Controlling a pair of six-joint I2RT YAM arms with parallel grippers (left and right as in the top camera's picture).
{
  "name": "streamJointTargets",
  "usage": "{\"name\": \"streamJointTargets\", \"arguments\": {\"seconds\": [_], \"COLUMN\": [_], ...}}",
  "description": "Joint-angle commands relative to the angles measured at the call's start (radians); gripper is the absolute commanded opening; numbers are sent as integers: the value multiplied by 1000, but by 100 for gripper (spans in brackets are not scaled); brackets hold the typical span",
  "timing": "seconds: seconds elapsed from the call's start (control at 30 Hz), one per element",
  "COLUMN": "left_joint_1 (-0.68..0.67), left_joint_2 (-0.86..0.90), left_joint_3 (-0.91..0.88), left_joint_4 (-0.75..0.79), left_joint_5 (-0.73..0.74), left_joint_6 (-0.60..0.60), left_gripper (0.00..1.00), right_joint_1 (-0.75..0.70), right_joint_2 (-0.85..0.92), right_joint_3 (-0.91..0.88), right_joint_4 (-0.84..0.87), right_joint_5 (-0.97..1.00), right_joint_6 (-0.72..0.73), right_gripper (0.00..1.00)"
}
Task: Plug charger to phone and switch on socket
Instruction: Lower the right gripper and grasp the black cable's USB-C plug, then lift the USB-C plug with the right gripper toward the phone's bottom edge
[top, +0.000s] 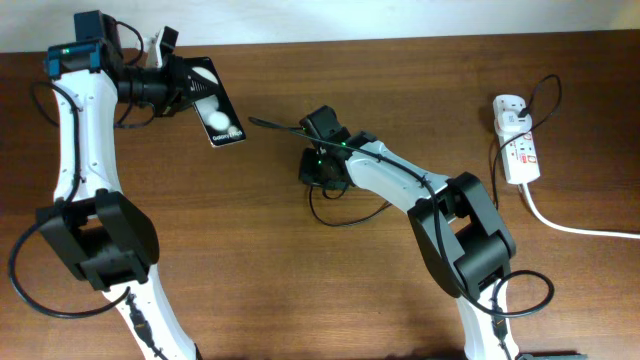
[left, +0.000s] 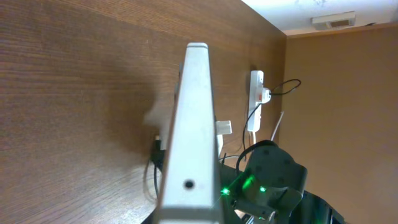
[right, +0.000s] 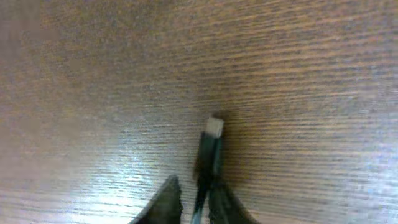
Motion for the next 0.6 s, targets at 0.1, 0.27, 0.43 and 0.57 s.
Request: {"name": "streamJointTargets", "arguments": {"seconds": [0.1,0.27,0.43,0.57], "left_joint_1": [1,1,0,-3], "left_joint_2": [-2,-2,-2,-2], "left_joint_3": [7,7,7,7], "left_joint_4": [-12,-21,-26,-27], "left_joint_5": [18,18,18,18], "left_joint_6": [19,20,20,20], "left_gripper": [0,0,0,0], "right_joint_1": [-14,-87,-184,-223], "right_joint_2": [34,6,-92,-176], "right_joint_3": [4,4,4,4], "right_joint_4": [-3,0,-18,-61], "right_joint_5": [-2,-263,-532,-616], "right_joint_6": [-123,-314,-525,-584], "right_gripper": [4,4,4,4]}}
